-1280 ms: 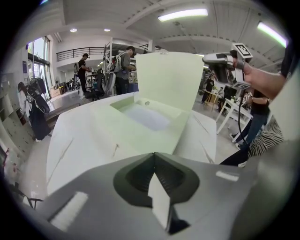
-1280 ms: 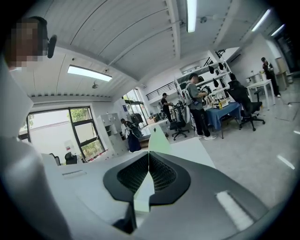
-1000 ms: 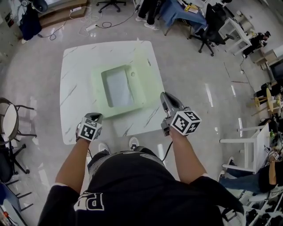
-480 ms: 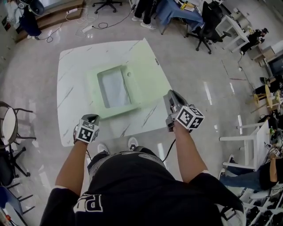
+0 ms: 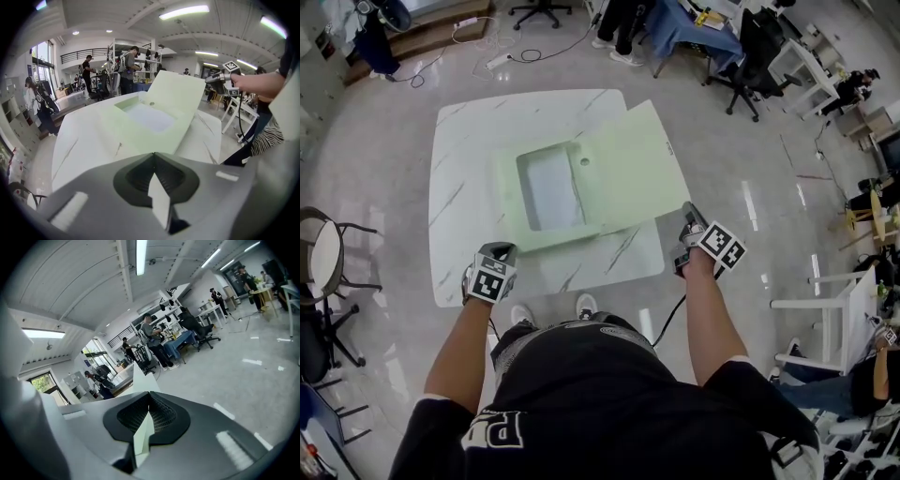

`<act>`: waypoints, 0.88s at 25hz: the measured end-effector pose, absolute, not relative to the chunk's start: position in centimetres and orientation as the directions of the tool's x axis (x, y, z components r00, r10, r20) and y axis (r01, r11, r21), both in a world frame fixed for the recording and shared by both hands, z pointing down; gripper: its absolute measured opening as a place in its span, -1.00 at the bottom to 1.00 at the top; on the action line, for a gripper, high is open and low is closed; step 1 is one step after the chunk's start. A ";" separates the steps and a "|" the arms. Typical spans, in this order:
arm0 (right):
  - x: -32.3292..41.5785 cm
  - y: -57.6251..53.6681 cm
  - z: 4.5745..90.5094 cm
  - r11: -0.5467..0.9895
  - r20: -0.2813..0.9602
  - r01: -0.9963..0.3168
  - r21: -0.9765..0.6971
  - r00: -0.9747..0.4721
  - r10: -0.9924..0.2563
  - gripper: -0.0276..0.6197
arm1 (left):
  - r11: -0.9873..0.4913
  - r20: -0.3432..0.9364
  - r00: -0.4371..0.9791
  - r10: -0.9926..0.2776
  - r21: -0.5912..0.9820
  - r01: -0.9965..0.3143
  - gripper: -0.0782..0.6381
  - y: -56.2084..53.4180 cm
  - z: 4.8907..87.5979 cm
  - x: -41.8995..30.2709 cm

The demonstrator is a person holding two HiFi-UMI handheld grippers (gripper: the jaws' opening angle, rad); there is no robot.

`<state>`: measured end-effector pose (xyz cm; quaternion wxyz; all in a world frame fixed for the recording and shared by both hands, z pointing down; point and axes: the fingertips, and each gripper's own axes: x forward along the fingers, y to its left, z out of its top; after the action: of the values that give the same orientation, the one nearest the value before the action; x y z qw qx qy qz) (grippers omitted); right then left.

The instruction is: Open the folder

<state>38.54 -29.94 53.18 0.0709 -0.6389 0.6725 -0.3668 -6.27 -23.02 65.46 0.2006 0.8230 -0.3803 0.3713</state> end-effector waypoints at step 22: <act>44.8 -27.9 65.8 -0.334 0.563 -0.693 -0.638 -0.125 -0.817 -0.90 | -0.516 0.768 0.348 -0.537 0.026 -0.856 -0.63 -24.5 65.3 -7.9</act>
<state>44.82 -27.90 65.76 0.0639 -0.6584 0.5734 -0.4833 -7.90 -24.48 65.33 0.2189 0.7911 -0.4403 0.3638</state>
